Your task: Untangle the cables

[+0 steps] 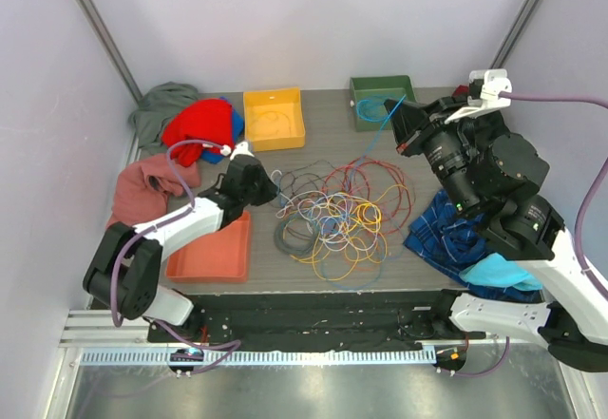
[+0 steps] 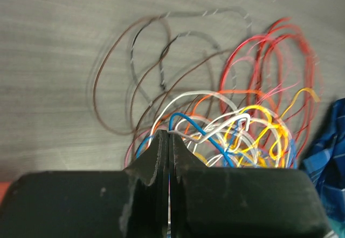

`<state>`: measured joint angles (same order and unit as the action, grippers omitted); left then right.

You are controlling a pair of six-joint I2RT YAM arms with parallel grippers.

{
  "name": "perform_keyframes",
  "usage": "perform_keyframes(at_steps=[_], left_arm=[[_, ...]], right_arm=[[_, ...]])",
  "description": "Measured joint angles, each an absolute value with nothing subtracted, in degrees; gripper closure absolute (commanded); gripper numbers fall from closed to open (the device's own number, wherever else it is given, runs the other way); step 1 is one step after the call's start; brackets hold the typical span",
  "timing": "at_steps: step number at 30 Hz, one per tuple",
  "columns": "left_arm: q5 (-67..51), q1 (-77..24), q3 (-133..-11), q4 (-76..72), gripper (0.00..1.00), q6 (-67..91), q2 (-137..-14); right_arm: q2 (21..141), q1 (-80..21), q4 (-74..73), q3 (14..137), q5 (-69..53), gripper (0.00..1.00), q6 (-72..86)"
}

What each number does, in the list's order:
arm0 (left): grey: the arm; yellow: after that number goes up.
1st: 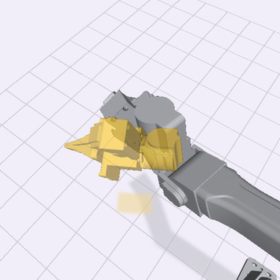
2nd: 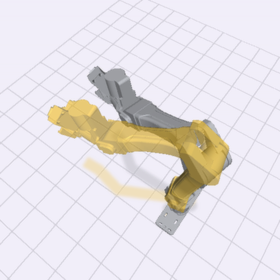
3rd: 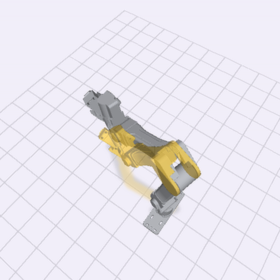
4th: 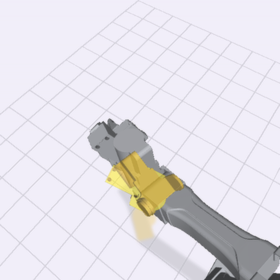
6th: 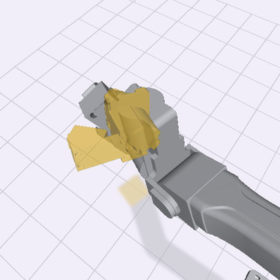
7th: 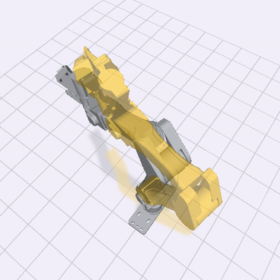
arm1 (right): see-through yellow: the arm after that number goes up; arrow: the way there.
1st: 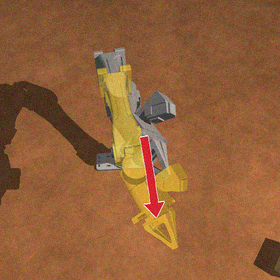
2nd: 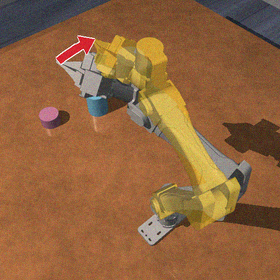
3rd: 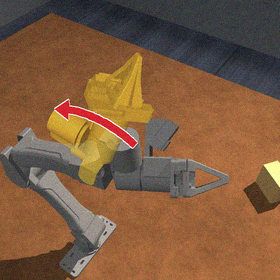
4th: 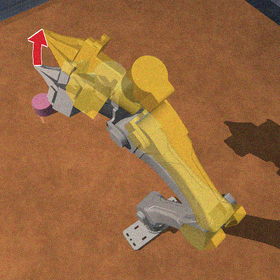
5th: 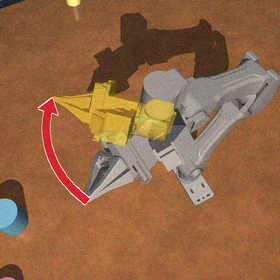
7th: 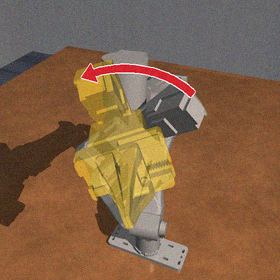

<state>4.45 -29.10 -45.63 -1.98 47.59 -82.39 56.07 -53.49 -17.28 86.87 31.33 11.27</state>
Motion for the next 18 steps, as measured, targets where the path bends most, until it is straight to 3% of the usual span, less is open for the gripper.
perform_keyframes(at_steps=[4,5,6,7,9,12,18], left_arm=[[3.42,-29.12,-46.39,2.52,0.99,48.4,-83.94],[3.4,-29.12,-47.03,3.99,0.93,48.47,-84.29],[3.4,-29.12,-47.86,5.43,0.83,48.47,-84.62],[3.46,-29.12,-48.88,6.96,0.64,48.25,-84.99],[3.6,-29.12,-51.42,10.04,0.47,47.31,-86.06],[3.84,-29.12,-56.58,15.88,0.03,46.68,-88.09],[4.89,-29.12,-55.72,19.64,0.0,46.02,-81.69]], right_arm=[[56.42,-53.49,-17.21,86.91,33.3,0.99,9.65],[56.69,-53.49,-17.19,86.91,33.93,0.99,9.21],[57.06,-53.49,-17.21,86.91,34.5,0.99,8.95],[57.56,-53.49,-17.19,86.94,35.4,0.99,8.47],[58.54,-53.49,-17.32,87.22,36.42,0.99,7.66],[60.64,-53.49,-17.52,88.64,37.47,0.99,6.61],[61.89,-53.49,-17.63,88.73,39.05,0.99,5.85]])
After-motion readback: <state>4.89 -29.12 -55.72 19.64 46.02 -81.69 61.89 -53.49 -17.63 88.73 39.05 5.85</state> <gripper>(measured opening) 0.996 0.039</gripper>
